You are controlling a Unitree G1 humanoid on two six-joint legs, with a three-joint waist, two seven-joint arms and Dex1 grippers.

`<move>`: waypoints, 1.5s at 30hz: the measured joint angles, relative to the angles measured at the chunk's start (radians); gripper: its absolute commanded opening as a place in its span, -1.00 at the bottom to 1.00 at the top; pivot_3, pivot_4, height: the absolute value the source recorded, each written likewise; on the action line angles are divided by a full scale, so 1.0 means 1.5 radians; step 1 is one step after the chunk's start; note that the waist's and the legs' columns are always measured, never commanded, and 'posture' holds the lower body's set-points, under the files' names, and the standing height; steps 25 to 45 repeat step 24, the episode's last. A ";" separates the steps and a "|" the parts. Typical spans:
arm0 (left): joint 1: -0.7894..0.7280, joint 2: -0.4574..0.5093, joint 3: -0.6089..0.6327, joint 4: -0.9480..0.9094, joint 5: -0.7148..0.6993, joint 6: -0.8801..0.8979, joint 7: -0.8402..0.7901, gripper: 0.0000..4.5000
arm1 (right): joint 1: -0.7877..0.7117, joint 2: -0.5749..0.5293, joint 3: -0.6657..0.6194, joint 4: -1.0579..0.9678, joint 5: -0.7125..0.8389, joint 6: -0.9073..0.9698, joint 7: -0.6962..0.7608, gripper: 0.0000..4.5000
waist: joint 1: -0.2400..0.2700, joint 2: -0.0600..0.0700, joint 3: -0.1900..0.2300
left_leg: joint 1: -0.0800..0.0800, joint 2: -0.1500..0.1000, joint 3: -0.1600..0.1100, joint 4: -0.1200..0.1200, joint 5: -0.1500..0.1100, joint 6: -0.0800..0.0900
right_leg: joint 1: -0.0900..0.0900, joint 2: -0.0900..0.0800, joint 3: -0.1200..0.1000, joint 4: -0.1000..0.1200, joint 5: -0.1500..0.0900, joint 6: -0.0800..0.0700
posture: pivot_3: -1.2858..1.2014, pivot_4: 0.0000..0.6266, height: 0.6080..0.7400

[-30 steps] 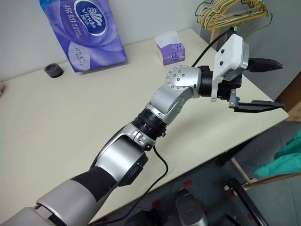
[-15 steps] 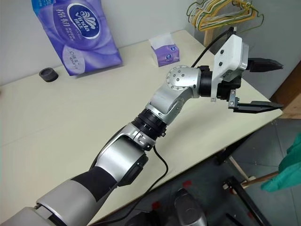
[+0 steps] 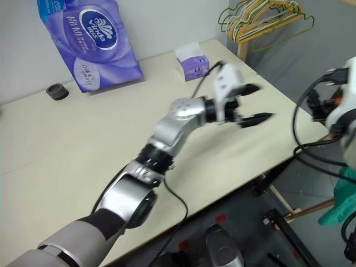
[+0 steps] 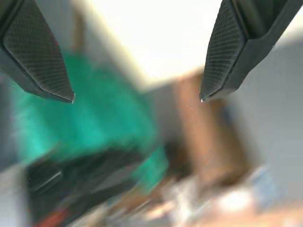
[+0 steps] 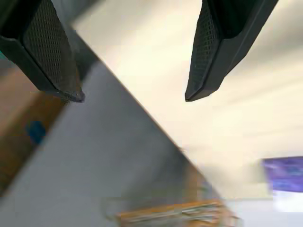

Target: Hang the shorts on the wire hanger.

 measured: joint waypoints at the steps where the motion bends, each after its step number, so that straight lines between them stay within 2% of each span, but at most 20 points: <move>1: 0.031 0.015 0.010 -0.021 0.006 0.023 0.022 0.99 | 0.010 0.007 0.025 0.000 -0.027 -0.031 0.022 0.60 | 0.008 -0.001 -0.001 | 0.000 0.000 -0.001 0.000 0.000 0.000 | -0.001 0.000 -0.001 0.001 0.000 0.000 | -0.17 -0.60 1.00; 3: 0.106 0.048 0.035 -0.079 0.035 0.073 0.096 0.99 | 0.033 0.027 0.115 0.003 -0.113 -0.123 0.081 0.60 | 0.028 -0.004 -0.003 | -0.001 0.000 -0.004 0.001 0.001 -0.001 | -0.002 -0.001 -0.003 0.002 0.000 -0.001 | -0.15 -0.61 1.00; 7: 0.198 0.069 0.110 -0.148 0.077 0.134 0.254 0.99 | 0.071 0.123 0.246 0.051 -0.251 -0.310 0.176 0.60 | 0.076 -0.010 -0.007 | -0.005 0.000 -0.011 0.006 0.002 -0.004 | -0.004 -0.004 -0.008 0.005 0.001 -0.002 | -0.09 -0.62 1.00; 11: 0.273 0.073 0.176 -0.206 0.114 0.146 0.388 0.99 | 0.094 0.204 0.331 0.135 -0.362 -0.450 0.239 0.60 | 0.126 -0.014 -0.010 | -0.006 0.000 -0.013 0.010 0.002 -0.004 | -0.003 -0.005 -0.013 0.007 0.002 -0.003 | -0.04 -0.65 1.00; 16: 0.368 0.057 0.234 -0.265 0.131 0.143 0.495 0.99 | 0.085 0.311 0.353 0.249 -0.415 -0.563 0.297 0.60 | 0.184 -0.024 -0.019 | -0.005 0.000 -0.016 0.011 0.004 -0.007 | -0.003 -0.006 -0.017 0.009 0.004 -0.006 | 0.01 -0.67 1.00; 20: 0.416 0.052 0.247 -0.271 0.124 0.134 0.500 0.99 | 0.079 0.349 0.350 0.332 -0.451 -0.614 0.321 0.60 | 0.227 -0.028 -0.023 | -0.005 0.000 -0.019 0.011 0.006 -0.010 | -0.003 -0.006 -0.020 0.010 0.006 -0.010 | 0.04 -0.69 1.00; 24: 0.425 0.053 0.252 -0.271 0.105 0.124 0.486 0.99 | 0.079 0.376 0.343 0.381 -0.475 -0.645 0.339 0.60 | 0.256 -0.028 -0.028 | -0.005 0.000 -0.020 0.011 0.007 -0.011 | -0.003 -0.005 -0.021 0.010 0.007 -0.012 | 0.06 -0.71 1.00; 45: 0.425 0.053 0.252 -0.271 0.105 0.124 0.486 0.99 | 0.079 0.376 0.343 0.381 -0.475 -0.645 0.339 0.60 | 0.256 -0.028 -0.028 | -0.005 0.000 -0.020 0.011 0.007 -0.011 | -0.003 -0.005 -0.021 0.010 0.007 -0.012 | 0.06 -0.71 1.00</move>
